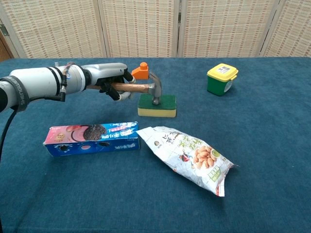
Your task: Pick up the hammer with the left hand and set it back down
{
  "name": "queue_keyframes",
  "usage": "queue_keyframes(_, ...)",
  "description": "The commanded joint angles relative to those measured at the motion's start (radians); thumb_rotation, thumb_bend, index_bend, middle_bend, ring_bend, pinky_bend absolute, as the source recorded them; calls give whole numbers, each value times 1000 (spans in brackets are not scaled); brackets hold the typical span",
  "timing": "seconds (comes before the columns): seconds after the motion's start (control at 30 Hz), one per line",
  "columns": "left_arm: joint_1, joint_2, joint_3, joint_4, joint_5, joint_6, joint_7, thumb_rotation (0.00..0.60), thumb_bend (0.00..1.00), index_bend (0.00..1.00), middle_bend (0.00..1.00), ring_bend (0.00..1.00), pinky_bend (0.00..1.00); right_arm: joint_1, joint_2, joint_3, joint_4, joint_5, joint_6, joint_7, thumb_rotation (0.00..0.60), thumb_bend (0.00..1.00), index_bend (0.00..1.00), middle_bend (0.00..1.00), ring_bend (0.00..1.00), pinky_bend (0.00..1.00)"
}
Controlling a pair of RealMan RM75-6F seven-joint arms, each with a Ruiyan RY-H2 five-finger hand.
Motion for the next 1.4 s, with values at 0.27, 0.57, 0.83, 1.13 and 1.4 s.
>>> queue_keyframes(0.27, 14, 38, -31, -66, -50, -11, 3, 600, 587, 722, 841, 895, 980, -2, -2, 0, -2, -4, 5, -2, 600, 256, 351, 422, 266, 281)
queue_keyframes(0.57, 12, 36, -18, -57, -77, -45, 61, 600, 586, 722, 841, 893, 979, -4, -3, -1, -1, -1, 5, -1, 600, 256, 351, 422, 266, 281)
queue_keyframes(0.83, 22, 57, -45, -99, -99, -33, 47, 600, 586, 722, 842, 892, 979, -9, -1, 0, -5, -3, 14, -3, 600, 256, 351, 422, 266, 281)
queue_keyframes(1.13, 64, 126, -42, -152, -85, -10, -8, 600, 586, 722, 841, 891, 979, -4, -4, 0, -1, -9, 9, -1, 600, 256, 351, 422, 266, 280)
queue_keyframes(1.4, 101, 143, -22, -116, -101, -19, -23, 600, 586, 722, 841, 891, 979, 1, -8, 0, -3, -14, 4, -5, 600, 256, 351, 422, 266, 280)
